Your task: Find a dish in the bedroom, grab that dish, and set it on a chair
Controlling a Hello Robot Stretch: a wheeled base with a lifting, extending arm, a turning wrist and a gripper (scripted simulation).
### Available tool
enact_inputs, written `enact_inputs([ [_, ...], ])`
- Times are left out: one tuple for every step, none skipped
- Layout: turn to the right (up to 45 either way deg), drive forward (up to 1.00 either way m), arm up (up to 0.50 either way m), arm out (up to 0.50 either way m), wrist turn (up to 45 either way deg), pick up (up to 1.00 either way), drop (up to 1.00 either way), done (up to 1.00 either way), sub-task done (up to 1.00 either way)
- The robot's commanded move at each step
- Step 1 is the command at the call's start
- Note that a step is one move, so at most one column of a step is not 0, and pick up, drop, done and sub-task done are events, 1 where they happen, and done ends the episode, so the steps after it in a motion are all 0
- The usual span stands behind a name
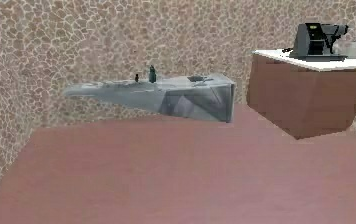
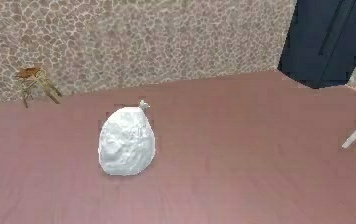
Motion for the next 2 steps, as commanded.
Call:
enact_inputs([
  [-45.0,0.0,0.0,0.0,0.0,0.0,0.0,0.0,0.0],
  [-45.0,0.0,0.0,0.0,0.0,0.0,0.0,0.0,0.0],
])
